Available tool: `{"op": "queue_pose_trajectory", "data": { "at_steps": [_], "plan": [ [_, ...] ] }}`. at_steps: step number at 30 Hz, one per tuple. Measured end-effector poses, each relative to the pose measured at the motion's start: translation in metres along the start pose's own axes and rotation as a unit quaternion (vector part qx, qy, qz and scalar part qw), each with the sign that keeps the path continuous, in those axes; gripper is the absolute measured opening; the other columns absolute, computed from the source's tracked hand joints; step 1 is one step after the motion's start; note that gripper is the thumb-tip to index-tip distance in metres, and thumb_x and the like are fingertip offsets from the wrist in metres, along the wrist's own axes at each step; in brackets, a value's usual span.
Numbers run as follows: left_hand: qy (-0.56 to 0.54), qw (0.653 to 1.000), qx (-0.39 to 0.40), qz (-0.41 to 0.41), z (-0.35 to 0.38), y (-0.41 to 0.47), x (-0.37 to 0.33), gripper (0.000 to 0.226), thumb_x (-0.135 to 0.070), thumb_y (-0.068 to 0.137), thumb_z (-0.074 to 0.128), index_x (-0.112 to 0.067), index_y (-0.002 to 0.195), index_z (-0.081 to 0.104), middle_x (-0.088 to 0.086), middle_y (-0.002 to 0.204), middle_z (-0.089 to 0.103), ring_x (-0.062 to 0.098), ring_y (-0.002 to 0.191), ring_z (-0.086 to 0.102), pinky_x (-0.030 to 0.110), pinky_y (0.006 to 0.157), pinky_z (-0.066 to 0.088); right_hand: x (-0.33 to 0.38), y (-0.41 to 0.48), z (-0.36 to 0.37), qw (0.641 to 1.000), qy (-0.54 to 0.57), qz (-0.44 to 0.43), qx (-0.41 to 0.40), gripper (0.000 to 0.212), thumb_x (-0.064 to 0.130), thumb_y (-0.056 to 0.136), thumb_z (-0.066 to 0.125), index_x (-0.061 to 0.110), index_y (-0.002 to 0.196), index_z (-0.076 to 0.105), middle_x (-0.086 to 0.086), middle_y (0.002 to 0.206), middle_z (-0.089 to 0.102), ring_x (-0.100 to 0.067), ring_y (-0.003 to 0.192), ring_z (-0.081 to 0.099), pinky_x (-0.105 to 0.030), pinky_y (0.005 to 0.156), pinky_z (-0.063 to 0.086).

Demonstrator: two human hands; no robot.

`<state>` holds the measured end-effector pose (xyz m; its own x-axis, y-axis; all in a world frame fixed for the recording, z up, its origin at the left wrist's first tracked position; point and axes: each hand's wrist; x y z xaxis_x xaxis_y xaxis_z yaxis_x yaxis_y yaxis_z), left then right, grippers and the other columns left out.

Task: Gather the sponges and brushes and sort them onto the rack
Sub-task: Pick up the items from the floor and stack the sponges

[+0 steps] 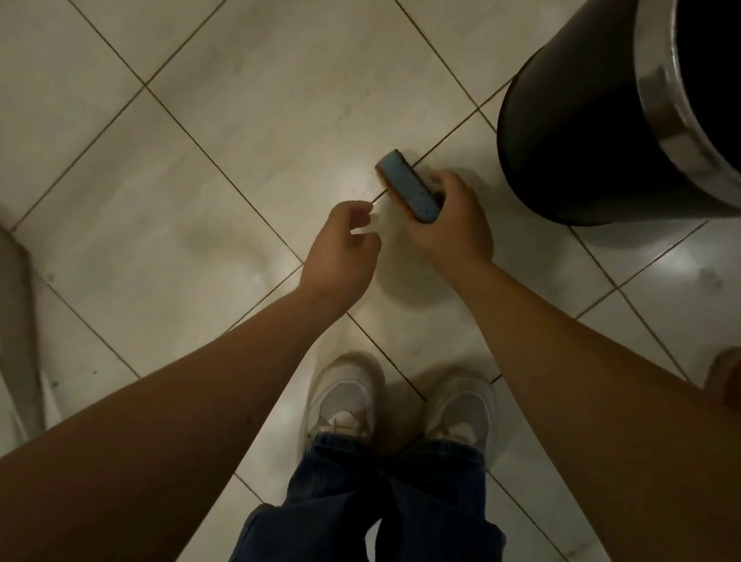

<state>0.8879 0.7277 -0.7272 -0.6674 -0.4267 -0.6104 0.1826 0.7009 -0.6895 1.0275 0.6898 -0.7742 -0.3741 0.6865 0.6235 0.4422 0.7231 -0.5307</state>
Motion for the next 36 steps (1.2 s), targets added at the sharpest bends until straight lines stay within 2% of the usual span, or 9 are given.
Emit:
{"op": "queue_pose_trajectory", "data": {
  "at_steps": [3,5,9,13,16,21,26,29,36],
  "plan": [
    [0.013,1.0,0.007,0.003,0.001,-0.005,-0.007,0.037,-0.016,0.095,0.05,-0.02,0.131,0.047,-0.009,0.12,0.054,0.0,0.084,0.054,0.018,0.066,0.043,-0.004,-0.006,-0.004,0.999,0.029,0.017,-0.016,0.043,0.025,0.086,0.068,0.015,0.125,0.054,-0.001,0.117,0.06,-0.012,0.1,0.057,-0.016,0.069,0.049],
    [0.024,1.0,0.013,0.001,0.003,-0.013,-0.018,0.04,-0.021,0.096,0.049,-0.02,0.136,0.043,-0.005,0.124,0.054,0.002,0.09,0.056,0.021,0.073,0.048,-0.003,-0.022,-0.011,0.994,0.092,0.054,-0.02,0.031,0.02,0.086,0.063,0.018,0.115,0.055,0.006,0.102,0.058,-0.008,0.089,0.056,-0.012,0.062,0.042],
    [0.039,0.996,0.061,-0.046,0.018,-0.041,-0.044,0.056,-0.033,0.098,0.048,-0.015,0.147,0.029,0.007,0.14,0.05,0.022,0.122,0.052,0.039,0.103,0.044,-0.004,-0.076,-0.038,0.956,0.257,0.137,-0.021,0.019,0.016,0.089,0.052,0.022,0.107,0.05,0.013,0.09,0.052,-0.002,0.08,0.054,-0.016,0.063,0.041],
    [0.054,0.99,0.121,-0.045,0.052,-0.081,-0.071,0.053,-0.034,0.098,0.049,-0.011,0.143,0.036,0.008,0.13,0.057,0.022,0.116,0.056,0.038,0.102,0.045,-0.013,-0.126,-0.075,0.886,0.396,0.24,-0.026,0.024,0.01,0.091,0.044,0.02,0.113,0.049,0.0,0.102,0.056,-0.022,0.099,0.058,-0.038,0.085,0.054],
    [0.073,0.986,0.152,-0.011,0.083,-0.107,-0.088,0.04,-0.028,0.097,0.051,-0.012,0.134,0.046,0.006,0.114,0.064,0.017,0.1,0.061,0.031,0.091,0.05,-0.028,-0.156,-0.106,0.853,0.44,0.279,-0.044,0.026,0.008,0.092,0.041,0.015,0.115,0.05,-0.011,0.11,0.059,-0.029,0.103,0.06,-0.044,0.089,0.055],
    [0.09,0.975,0.204,0.014,0.141,-0.139,-0.109,0.029,-0.018,0.097,0.052,-0.011,0.125,0.049,0.005,0.101,0.064,0.019,0.093,0.064,0.038,0.09,0.053,-0.068,-0.199,-0.155,0.852,0.425,0.293,-0.086,0.019,0.008,0.091,0.044,0.013,0.104,0.057,-0.014,0.104,0.064,-0.037,0.103,0.06,-0.055,0.095,0.049],
    [0.116,0.962,0.245,0.035,0.206,-0.165,-0.119,0.03,-0.02,0.098,0.048,-0.014,0.127,0.046,-0.004,0.096,0.059,0.016,0.091,0.062,0.033,0.084,0.055,-0.12,-0.227,-0.189,0.852,0.418,0.279,-0.145,0.017,0.009,0.089,0.051,0.017,0.098,0.062,-0.002,0.092,0.064,-0.028,0.096,0.062,-0.038,0.084,0.052],
    [0.14,0.959,0.24,0.049,0.241,-0.167,-0.118,0.031,-0.023,0.098,0.046,-0.016,0.128,0.045,-0.012,0.09,0.054,0.004,0.081,0.057,0.018,0.066,0.048,-0.157,-0.232,-0.196,0.843,0.412,0.291,-0.187,0.025,0.013,0.087,0.058,0.012,0.111,0.066,-0.002,0.101,0.065,-0.017,0.094,0.061,-0.034,0.085,0.049],
    [0.133,0.965,0.223,0.037,0.299,-0.145,-0.102,0.03,-0.023,0.099,0.043,-0.017,0.129,0.044,-0.012,0.091,0.053,0.001,0.079,0.054,0.01,0.058,0.043,-0.246,-0.198,-0.202,0.879,0.183,0.319,-0.304,0.06,0.024,0.079,0.073,0.02,0.135,0.051,-0.001,0.136,0.05,-0.018,0.124,0.049,-0.032,0.099,0.045]
  ]
}}
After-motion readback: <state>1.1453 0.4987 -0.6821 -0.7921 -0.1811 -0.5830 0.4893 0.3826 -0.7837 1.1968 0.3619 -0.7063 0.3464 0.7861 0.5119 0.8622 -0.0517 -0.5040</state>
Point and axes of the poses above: each hand's wrist, its own y-axis towards the middle knuckle, its own z-axis out of the palm, x = y × z
